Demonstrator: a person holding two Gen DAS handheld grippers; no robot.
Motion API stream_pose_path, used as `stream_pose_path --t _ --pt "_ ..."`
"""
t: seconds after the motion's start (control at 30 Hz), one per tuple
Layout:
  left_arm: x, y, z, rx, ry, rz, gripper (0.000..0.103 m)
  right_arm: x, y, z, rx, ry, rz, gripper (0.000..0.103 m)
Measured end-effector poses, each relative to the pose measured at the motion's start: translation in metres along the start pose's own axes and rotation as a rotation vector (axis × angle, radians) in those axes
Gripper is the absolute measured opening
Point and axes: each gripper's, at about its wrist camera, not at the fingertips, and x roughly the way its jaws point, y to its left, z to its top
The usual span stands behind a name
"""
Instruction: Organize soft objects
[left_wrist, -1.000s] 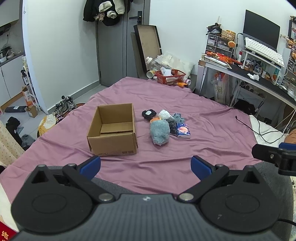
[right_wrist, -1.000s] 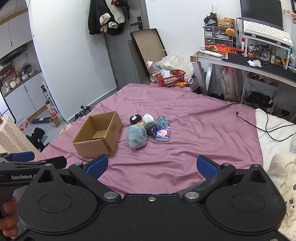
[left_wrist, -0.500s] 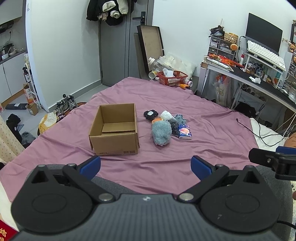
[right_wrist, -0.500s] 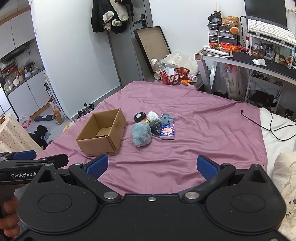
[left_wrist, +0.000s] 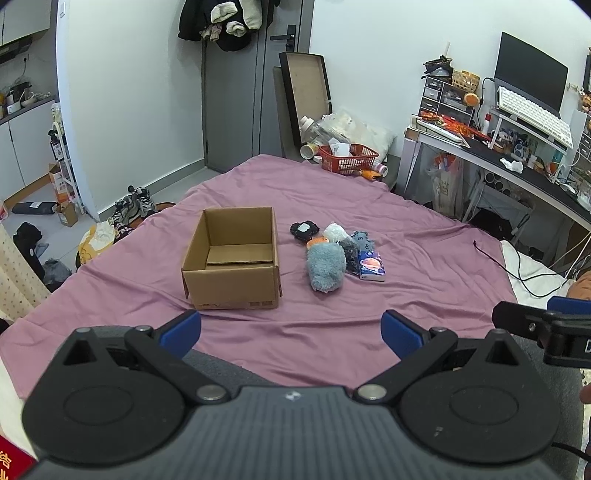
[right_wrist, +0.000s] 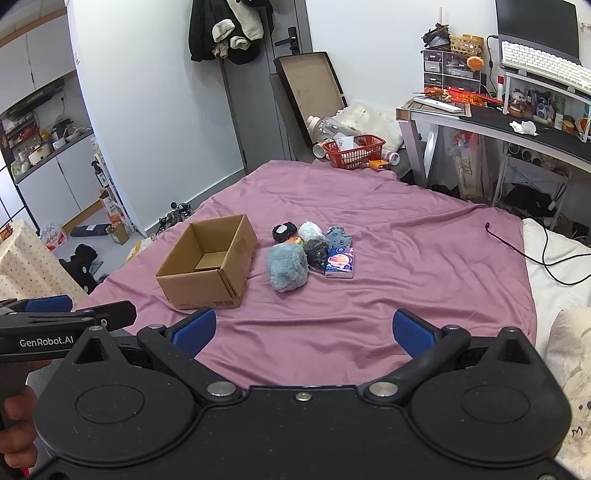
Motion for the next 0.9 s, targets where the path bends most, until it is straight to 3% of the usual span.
stream_pose_path --t 0.57,0.9 --pt "0.001 0.005 0.001 -0.011 0.004 0.001 0.103 0.009 0.005 0.003 -0.022 0.01 0.019 0.103" --pt "0.03 0.002 0.012 -0.009 0.04 0.017 0.103 0.036 -0.006 0.01 -0.008 0.033 0.042 0.103"
